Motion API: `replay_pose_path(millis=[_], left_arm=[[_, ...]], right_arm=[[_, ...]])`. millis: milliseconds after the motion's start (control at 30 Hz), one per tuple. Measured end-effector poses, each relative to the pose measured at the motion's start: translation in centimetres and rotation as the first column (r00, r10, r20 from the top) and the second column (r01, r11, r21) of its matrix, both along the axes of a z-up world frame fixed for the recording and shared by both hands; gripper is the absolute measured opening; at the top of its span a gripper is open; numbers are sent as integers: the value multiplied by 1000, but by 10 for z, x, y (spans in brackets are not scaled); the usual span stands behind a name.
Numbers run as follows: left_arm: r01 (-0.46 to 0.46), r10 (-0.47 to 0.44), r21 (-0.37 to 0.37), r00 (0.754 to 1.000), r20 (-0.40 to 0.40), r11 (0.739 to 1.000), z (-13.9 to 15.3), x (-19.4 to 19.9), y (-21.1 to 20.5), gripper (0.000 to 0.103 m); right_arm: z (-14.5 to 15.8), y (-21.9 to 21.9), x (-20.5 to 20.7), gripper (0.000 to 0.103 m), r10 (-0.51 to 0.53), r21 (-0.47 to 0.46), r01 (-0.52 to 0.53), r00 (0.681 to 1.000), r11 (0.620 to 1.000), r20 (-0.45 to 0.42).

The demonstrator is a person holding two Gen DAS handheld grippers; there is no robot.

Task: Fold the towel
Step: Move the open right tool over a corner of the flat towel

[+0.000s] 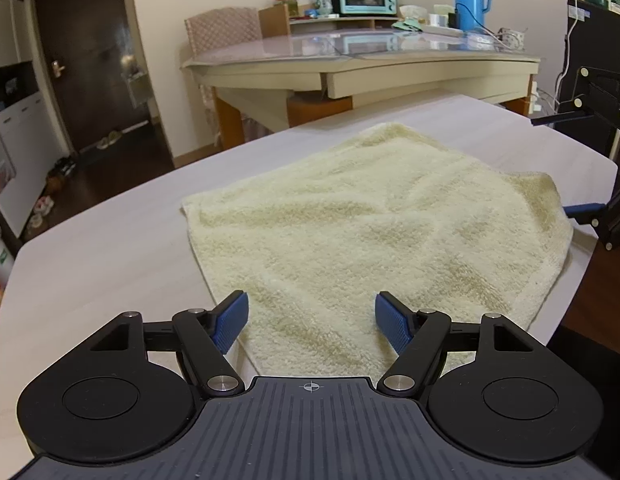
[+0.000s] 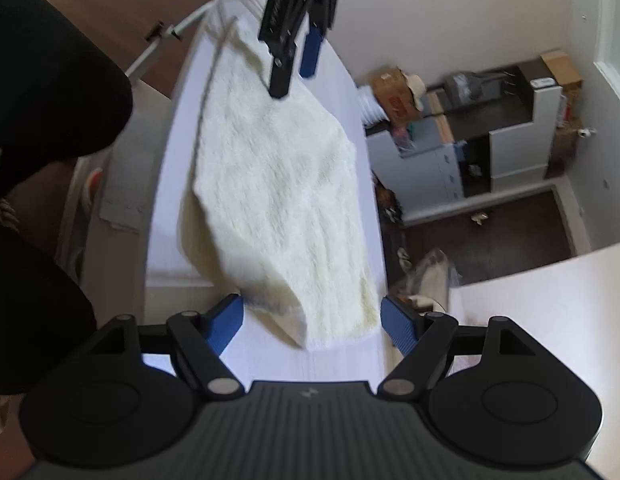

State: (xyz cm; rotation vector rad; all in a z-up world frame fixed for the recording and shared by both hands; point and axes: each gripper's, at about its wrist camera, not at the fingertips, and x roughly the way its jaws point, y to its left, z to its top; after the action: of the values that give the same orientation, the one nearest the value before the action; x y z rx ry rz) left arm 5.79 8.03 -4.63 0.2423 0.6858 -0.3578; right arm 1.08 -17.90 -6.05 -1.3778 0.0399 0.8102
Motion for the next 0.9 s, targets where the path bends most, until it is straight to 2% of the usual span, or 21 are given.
replay_pose_path(millis=[133, 300, 367, 500, 633, 733, 833, 900], left_arm=[[-7, 7, -14, 1000, -3, 1000, -2, 0, 3, 76], [-13, 13, -22, 1000, -4, 1000, -3, 1, 7, 78], [-14, 14, -22, 1000, -3, 1000, -3, 1, 8, 78], [-19, 19, -30, 1000, 1, 999, -4, 3, 10, 79], [-17, 17, -29, 1000, 1, 999, -4, 2, 10, 79], [-20, 20, -28, 1000, 6, 999, -3, 2, 12, 79], [-27, 28, -34, 1000, 8, 999, -3, 2, 15, 79], [-29, 30, -29, 1000, 9, 999, -3, 1, 16, 79]], right_arm=[[-1, 4, -2, 78, 24, 16, -23, 1000, 1000, -15], [4, 9, -6, 78, 6, 77, -2, 998, 997, -57], [5, 11, -9, 78, 0, 89, 3, 999, 996, -43], [10, 12, -5, 78, -53, 150, 66, 994, 987, -91], [8, 5, -9, 77, -68, 120, 75, 996, 990, -65], [10, -4, -10, 72, -89, 106, 95, 994, 990, -64], [8, -10, -11, 59, -108, 86, 113, 993, 990, -56], [6, -10, -13, 56, -112, 69, 116, 992, 991, -52]])
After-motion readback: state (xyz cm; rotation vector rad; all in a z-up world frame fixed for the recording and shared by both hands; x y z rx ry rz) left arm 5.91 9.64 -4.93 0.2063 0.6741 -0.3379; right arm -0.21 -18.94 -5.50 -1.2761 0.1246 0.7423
